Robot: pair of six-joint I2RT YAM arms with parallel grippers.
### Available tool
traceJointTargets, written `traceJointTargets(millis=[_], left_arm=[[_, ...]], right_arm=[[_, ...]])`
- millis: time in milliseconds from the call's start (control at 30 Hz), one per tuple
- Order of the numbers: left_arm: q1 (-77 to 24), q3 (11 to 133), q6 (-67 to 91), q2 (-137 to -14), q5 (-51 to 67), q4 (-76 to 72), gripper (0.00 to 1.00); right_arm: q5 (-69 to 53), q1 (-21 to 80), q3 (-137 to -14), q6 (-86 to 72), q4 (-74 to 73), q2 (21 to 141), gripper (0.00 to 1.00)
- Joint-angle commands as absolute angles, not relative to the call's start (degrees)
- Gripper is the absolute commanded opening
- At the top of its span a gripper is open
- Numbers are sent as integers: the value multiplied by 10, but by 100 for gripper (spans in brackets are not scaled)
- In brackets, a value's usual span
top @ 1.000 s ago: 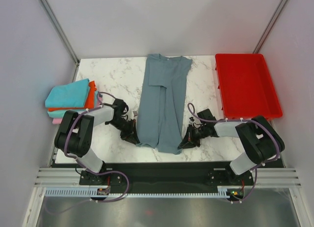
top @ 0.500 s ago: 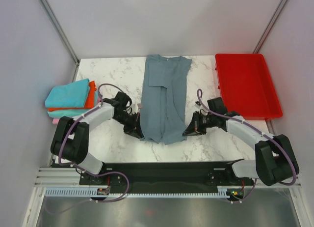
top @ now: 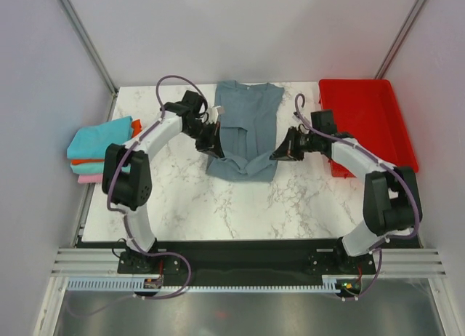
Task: Fold and stack the t-shirts
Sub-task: Fold the tshirt
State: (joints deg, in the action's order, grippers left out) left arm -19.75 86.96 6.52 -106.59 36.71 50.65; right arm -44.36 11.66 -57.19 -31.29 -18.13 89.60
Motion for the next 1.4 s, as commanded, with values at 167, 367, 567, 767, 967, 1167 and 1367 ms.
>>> traceJointTargets(millis=[167, 367, 567, 767, 967, 1167, 1367], left_arm=[[-171, 1063, 27, -1206, 265, 523, 2], [-155, 1204, 16, -1285, 223, 512, 2], [-151, 1280, 14, -1344, 206, 497, 2], [-151, 1318, 12, -1378, 197, 479, 2], [-151, 1357, 8, -1406, 177, 454, 2], [-157, 1373, -14, -1401, 121, 442, 74], [-156, 1320, -4, -1295, 120, 463, 98]], right_arm=[[-432, 111, -768, -266, -134, 1062, 0], [-423, 103, -870, -252, -131, 1154, 0], [-416, 96, -949, -250, -129, 1230, 0], [-409, 96, -1004, -246, -125, 1284, 0], [-402, 94, -1035, -247, -116, 1308, 0], [-356, 91, -1028, -236, -117, 1294, 35], [-336, 75, -998, -210, -154, 1213, 59]])
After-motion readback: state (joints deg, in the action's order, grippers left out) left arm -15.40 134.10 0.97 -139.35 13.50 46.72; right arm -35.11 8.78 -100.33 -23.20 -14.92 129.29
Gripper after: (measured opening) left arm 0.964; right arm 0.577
